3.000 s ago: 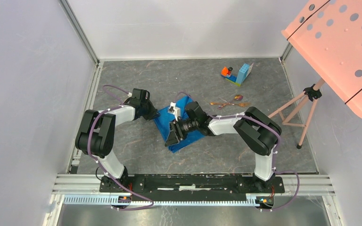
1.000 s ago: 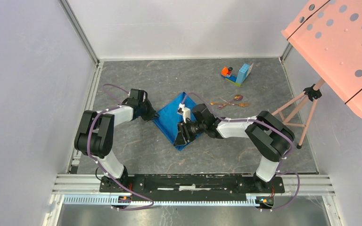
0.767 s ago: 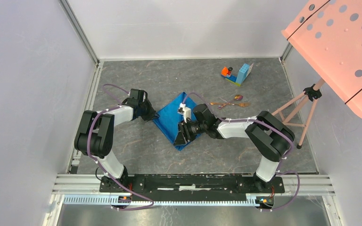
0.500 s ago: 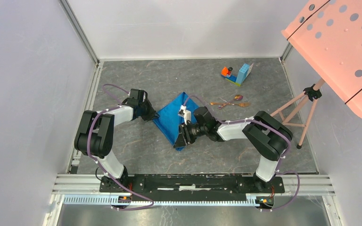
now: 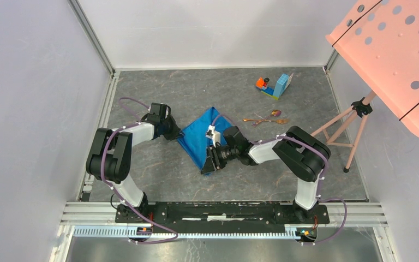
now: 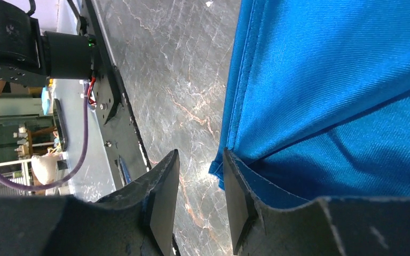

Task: Fold the napkin into a case and place the utensils inside
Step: Smooth out the upper triangle-folded napkin at the center of the board.

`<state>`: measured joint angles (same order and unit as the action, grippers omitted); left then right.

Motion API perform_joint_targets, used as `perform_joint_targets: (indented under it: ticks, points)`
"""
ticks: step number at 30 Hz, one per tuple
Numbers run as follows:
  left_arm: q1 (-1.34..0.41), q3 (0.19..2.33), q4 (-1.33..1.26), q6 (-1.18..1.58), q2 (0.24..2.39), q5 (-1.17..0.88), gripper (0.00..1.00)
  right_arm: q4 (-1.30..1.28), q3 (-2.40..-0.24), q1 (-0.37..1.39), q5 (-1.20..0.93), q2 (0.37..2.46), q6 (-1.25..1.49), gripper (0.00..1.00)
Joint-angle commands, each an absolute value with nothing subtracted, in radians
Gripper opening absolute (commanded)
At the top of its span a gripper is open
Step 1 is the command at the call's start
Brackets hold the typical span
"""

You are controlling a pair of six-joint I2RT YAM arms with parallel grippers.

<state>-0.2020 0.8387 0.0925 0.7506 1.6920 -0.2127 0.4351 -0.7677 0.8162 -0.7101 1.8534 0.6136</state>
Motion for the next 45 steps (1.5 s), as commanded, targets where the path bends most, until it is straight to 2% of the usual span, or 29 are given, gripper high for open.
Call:
perform_joint_targets:
  ticks: [1,5,8,11,14,27,40,45]
  points:
    - [-0.196,0.844,0.150,0.690,1.699,-0.192,0.02,0.426,-0.746,0.819,-0.702,1.882,0.569,0.43]
    - [-0.197,0.848,0.150,0.689,1.701,-0.198,0.02,0.367,-0.785,0.792,-0.696,1.787,0.519,0.46]
    - [-0.197,0.854,0.162,0.682,1.703,-0.196,0.02,0.360,-0.854,0.728,-0.687,1.735,0.511,0.57]
    - [-0.196,0.859,0.170,0.678,1.707,-0.198,0.02,0.361,-0.942,0.652,-0.665,1.758,0.518,0.66]
    - [-0.196,0.866,0.176,0.675,1.714,-0.201,0.02,0.368,-1.041,0.607,-0.669,1.834,0.525,0.69]
    - [-0.197,0.880,0.187,0.664,1.748,-0.199,0.02,0.426,-1.460,0.548,-0.674,2.195,0.617,0.70]
    - [-0.197,0.874,0.187,0.653,1.769,-0.188,0.02,0.550,-1.515,0.436,-0.684,2.418,0.645,0.70]
    - [-0.196,0.891,0.212,0.634,1.764,-0.169,0.02,0.470,-1.572,0.398,-0.727,2.404,0.608,0.73]
